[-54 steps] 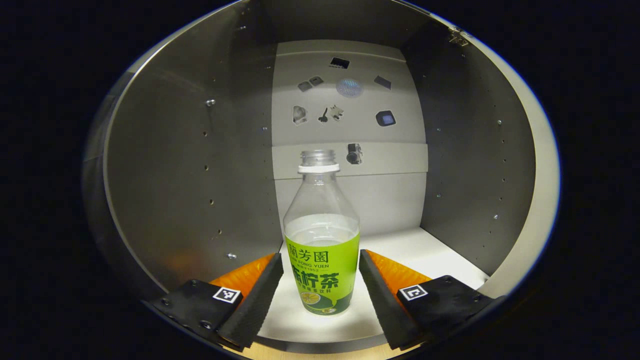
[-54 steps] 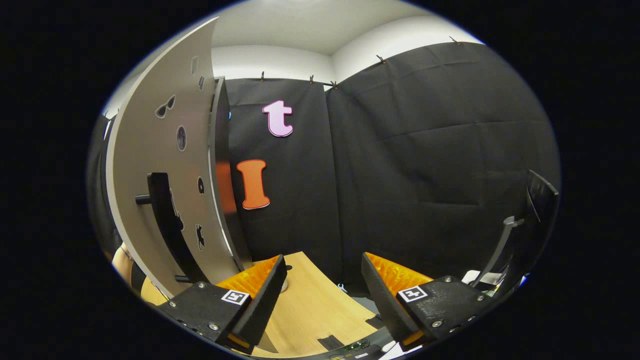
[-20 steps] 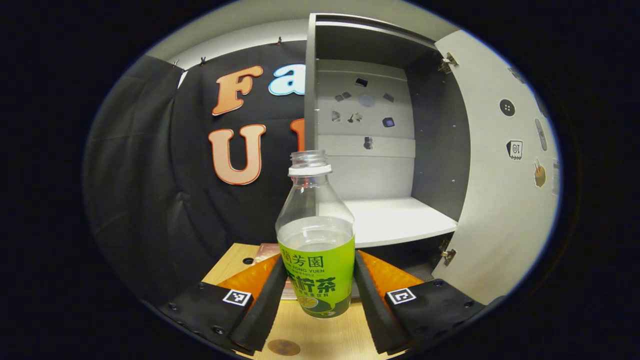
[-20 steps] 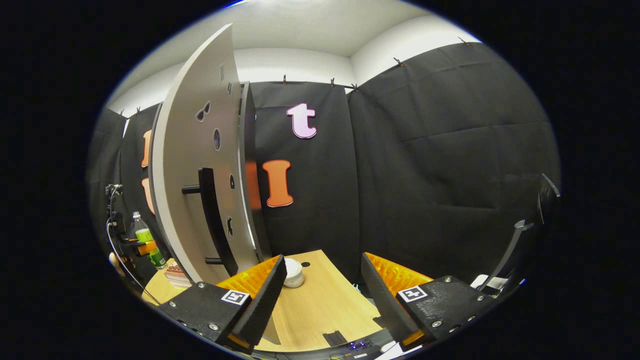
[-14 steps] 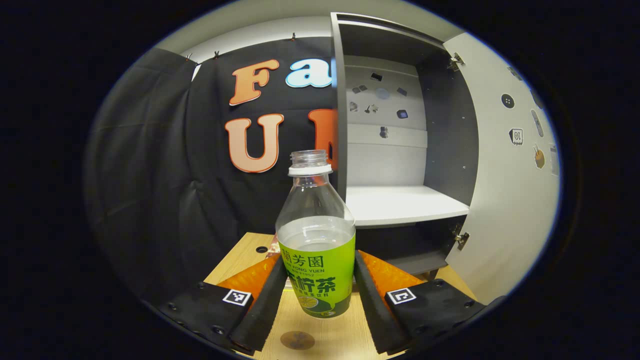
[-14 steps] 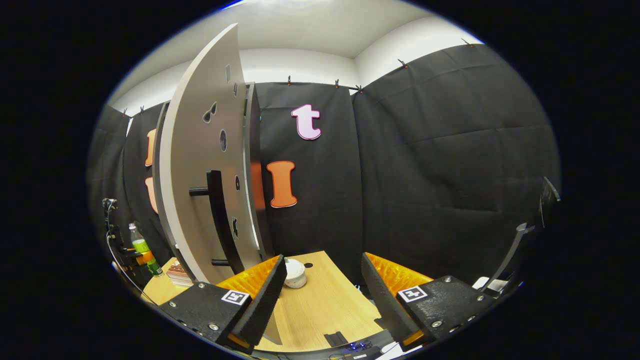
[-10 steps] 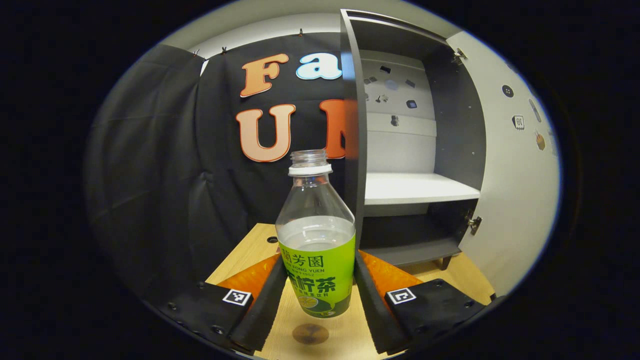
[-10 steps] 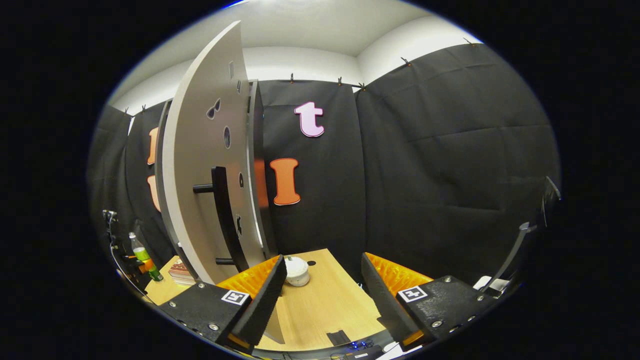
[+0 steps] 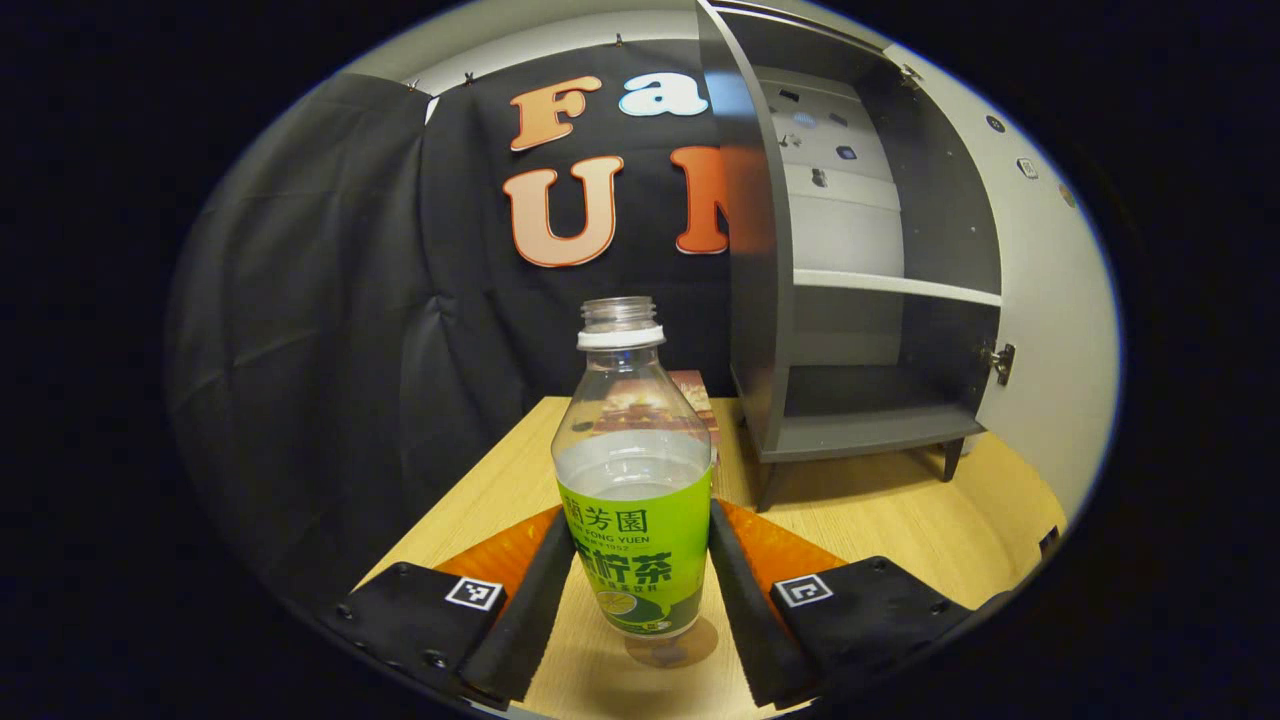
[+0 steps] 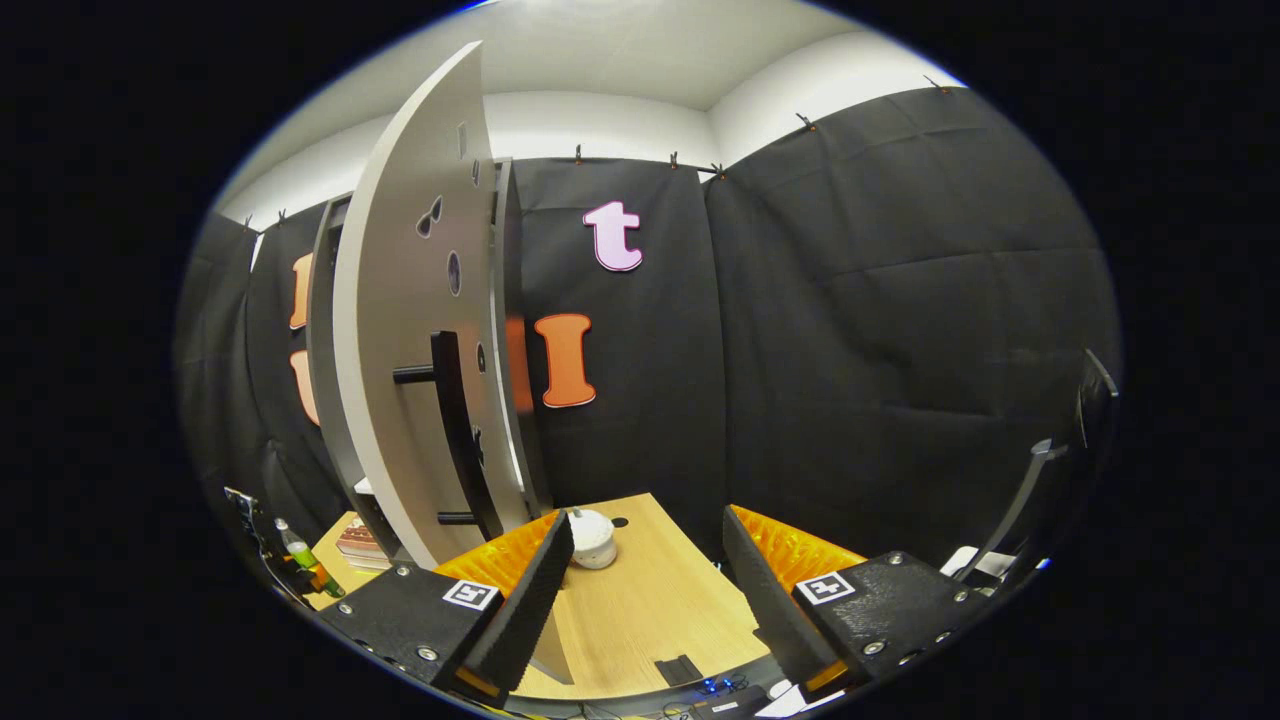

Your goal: Open the cabinet door with the right hand, grasp the bottle in the cabinet with the left hand and place it on the coaster, then close the cabinet door with the right hand.

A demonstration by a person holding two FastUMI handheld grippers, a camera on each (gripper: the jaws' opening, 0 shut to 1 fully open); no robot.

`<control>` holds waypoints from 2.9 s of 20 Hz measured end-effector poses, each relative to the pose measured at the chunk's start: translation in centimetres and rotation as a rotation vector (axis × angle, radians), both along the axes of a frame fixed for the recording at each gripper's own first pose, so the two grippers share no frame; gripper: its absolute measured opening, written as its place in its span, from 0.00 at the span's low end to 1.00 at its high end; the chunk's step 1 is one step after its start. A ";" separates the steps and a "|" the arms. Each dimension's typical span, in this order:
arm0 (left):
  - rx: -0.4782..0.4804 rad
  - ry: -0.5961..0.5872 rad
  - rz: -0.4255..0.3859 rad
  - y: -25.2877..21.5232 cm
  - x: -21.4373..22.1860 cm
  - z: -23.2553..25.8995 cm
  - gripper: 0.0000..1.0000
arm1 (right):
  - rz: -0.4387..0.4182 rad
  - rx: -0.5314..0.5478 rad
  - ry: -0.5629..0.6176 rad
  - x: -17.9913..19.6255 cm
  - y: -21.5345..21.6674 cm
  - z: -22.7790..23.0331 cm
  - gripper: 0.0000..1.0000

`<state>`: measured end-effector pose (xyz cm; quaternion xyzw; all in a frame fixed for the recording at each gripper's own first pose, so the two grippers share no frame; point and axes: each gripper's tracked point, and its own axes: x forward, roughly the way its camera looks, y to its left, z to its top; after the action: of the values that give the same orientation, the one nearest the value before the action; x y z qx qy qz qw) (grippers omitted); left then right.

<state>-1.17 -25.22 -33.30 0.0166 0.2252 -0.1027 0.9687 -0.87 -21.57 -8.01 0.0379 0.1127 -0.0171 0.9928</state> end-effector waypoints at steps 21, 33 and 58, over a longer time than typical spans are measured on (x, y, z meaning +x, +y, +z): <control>0.051 0.059 -0.048 -2.4 -2.9 -8.5 0.84 | -0.024 -0.023 0.033 0.0 0.4 -0.1 0.93; 0.079 0.079 -0.030 -1.6 -4.1 -8.2 0.86 | 0.029 -0.004 0.033 1.3 1.5 -0.8 0.93; -0.052 -0.094 -0.013 2.6 -5.8 13.4 0.98 | 0.225 0.037 0.038 1.1 9.2 -1.3 0.86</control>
<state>-7.00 -22.62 -19.88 -0.0022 0.1768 -0.1141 0.9776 0.20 -12.34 -9.29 0.0428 0.1355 0.0960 0.9852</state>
